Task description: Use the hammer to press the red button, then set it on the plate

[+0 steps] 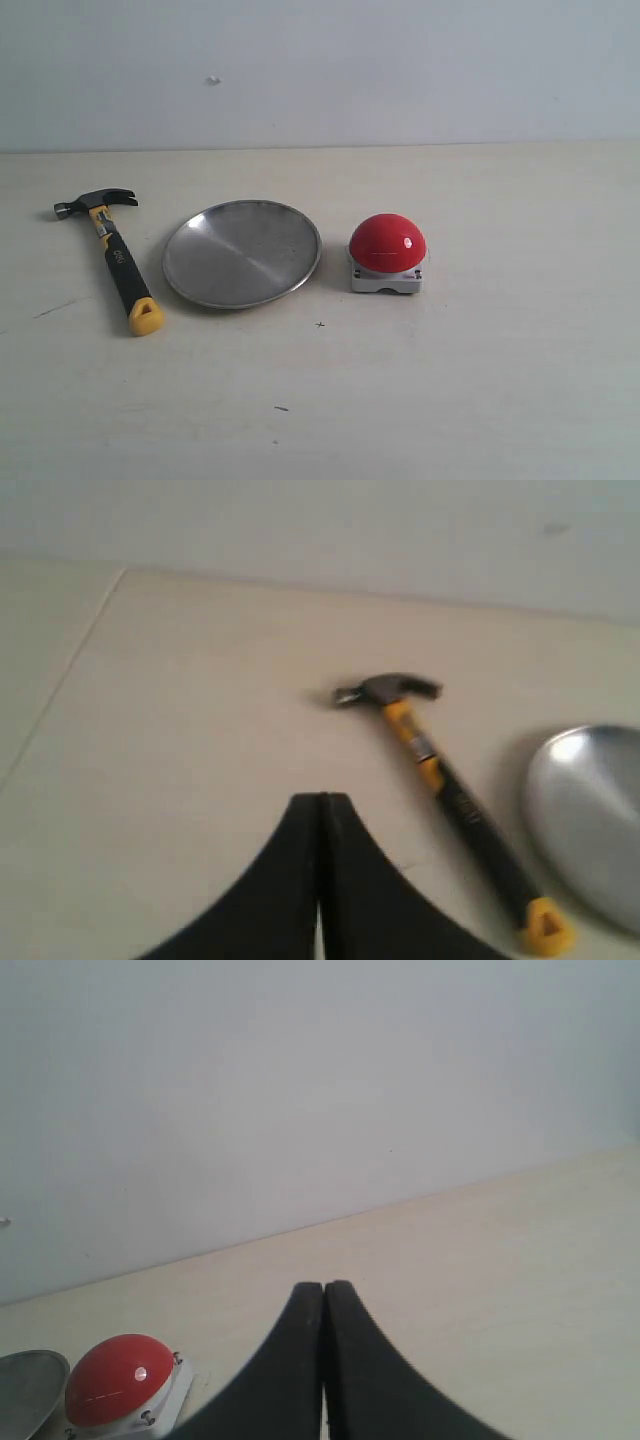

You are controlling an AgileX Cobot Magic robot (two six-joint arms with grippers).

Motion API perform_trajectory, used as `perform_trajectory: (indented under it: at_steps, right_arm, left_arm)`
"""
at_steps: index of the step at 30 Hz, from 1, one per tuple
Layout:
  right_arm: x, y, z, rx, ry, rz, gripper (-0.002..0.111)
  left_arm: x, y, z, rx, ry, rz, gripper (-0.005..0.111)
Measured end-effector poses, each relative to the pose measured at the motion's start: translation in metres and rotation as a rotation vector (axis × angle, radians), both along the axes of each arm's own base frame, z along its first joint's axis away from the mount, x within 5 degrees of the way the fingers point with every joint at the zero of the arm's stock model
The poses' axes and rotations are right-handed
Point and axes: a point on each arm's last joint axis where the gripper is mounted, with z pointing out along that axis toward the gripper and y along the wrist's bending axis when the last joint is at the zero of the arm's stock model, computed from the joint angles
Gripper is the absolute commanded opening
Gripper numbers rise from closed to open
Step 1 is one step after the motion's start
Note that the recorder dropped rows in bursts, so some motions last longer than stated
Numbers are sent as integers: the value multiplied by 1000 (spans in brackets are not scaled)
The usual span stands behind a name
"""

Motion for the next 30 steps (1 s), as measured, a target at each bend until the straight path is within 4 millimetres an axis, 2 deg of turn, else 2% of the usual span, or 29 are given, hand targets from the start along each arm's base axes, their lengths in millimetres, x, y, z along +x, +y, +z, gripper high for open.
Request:
perform_trajectory:
  at_steps: [3, 4, 7, 10, 13, 14, 15, 20, 25, 30]
  right_arm:
    - [0, 0, 0, 0, 0, 0, 0]
    - [0, 0, 0, 0, 0, 0, 0]
    - [0, 0, 0, 0, 0, 0, 0]
    - [0, 0, 0, 0, 0, 0, 0]
    - [0, 0, 0, 0, 0, 0, 0]
    - [0, 0, 0, 0, 0, 0, 0]
    - [0, 0, 0, 0, 0, 0, 0]
    - [0, 0, 0, 0, 0, 0, 0]
    - [0, 0, 0, 0, 0, 0, 0]
    - [0, 0, 0, 0, 0, 0, 0]
  left_arm:
    - [20, 11, -5, 97, 180, 111, 3]
    - [32, 14, -11, 131, 298, 161, 4]
    - [49, 15, -29, 147, 514, 213, 6]
    - [63, 6, -52, 67, 679, 208, 5]
    - [88, -16, -97, -160, 835, 176, 5]
    - [94, -20, -104, -202, 829, 178, 5]
    - [108, -28, -118, -307, 800, 177, 5]
    - [138, -62, -155, -563, 742, 167, 5]
    - [146, -64, -172, -583, 750, 186, 5]
    - [148, -64, -173, -584, 736, 187, 5]
